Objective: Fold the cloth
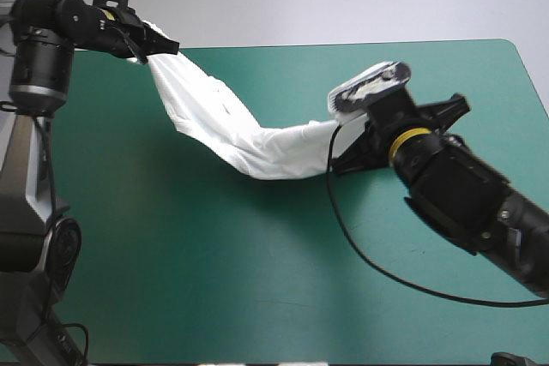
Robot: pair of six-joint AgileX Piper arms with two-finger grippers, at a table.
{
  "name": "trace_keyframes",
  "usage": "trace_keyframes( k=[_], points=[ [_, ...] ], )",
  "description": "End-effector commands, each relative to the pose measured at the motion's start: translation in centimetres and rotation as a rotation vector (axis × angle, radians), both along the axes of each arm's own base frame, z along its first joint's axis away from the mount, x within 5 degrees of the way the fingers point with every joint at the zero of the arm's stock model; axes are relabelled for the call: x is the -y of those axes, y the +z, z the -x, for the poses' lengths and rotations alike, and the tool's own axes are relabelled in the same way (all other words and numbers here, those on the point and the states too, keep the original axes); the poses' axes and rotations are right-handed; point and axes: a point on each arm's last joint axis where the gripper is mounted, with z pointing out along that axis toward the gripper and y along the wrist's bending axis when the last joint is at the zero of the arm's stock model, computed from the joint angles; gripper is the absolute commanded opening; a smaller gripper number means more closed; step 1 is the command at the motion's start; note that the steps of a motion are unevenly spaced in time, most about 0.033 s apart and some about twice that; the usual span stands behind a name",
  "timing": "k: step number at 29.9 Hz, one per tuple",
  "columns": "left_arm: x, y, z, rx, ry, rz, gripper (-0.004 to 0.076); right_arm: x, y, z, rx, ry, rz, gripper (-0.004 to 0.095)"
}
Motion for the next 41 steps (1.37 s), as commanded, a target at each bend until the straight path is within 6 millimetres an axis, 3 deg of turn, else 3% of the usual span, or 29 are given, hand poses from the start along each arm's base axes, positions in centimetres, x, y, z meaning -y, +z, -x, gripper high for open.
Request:
trace_keyframes(
  k=[1,7,14,22,26,30,32,36,41],
  points=[
    [-0.4,6.8,6.8,0.189,-0.018,0.027,-0.0009,3.8,6.6,0.9,0.291,-0.073,-0.034,-0.0019],
    [-0.6,13.5,14.7,0.509,-0.086,0.093,-0.0009,8.0,13.5,3.5,0.537,-0.064,-0.120,-0.0019],
    [-1.1,19.9,24.0,0.933,-0.141,0.208,-0.0009,10.6,18.6,6.2,0.823,0.019,-0.241,-0.0019],
    [-1.5,23.4,31.3,1.250,-0.211,0.286,-0.0009,9.4,22.0,7.9,1.146,0.205,-0.267,-0.0019],
    [-1.7,24.2,33.7,1.349,-0.226,0.311,-0.0009,9.2,23.3,8.8,1.283,0.238,-0.306,-0.0018],
    [-1.8,24.1,34.3,1.346,-0.219,0.288,-0.0009,9.1,23.3,8.6,1.266,0.235,-0.332,-0.0018],
    [-1.8,23.5,33.0,1.277,-0.201,0.249,-0.0009,9.0,22.5,7.7,1.142,0.196,-0.342,-0.0018],
    [-1.4,21.4,27.6,1.041,-0.171,0.194,-0.0009,8.5,20.0,5.3,0.857,0.056,-0.257,-0.0019],
    [-0.3,17.3,19.7,0.728,-0.173,0.198,-0.0009,7.4,17.7,3.3,0.668,-0.054,-0.182,-0.0019]
  ],
)
